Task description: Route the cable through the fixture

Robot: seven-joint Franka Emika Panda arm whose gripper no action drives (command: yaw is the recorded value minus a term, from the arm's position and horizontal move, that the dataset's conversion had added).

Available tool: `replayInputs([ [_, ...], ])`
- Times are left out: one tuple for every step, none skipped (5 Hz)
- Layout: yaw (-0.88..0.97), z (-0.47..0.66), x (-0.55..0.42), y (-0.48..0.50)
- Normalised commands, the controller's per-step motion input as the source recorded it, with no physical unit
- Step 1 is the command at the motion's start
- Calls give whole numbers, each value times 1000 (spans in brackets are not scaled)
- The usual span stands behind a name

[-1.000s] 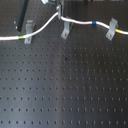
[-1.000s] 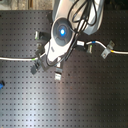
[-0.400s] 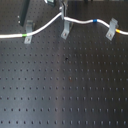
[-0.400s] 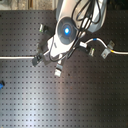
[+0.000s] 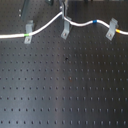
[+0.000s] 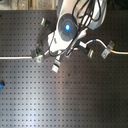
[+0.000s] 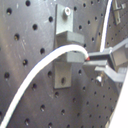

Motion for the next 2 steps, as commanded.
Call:
replayInputs([
  [0, 400, -226, -8],
  [-100, 1, -38, 34],
])
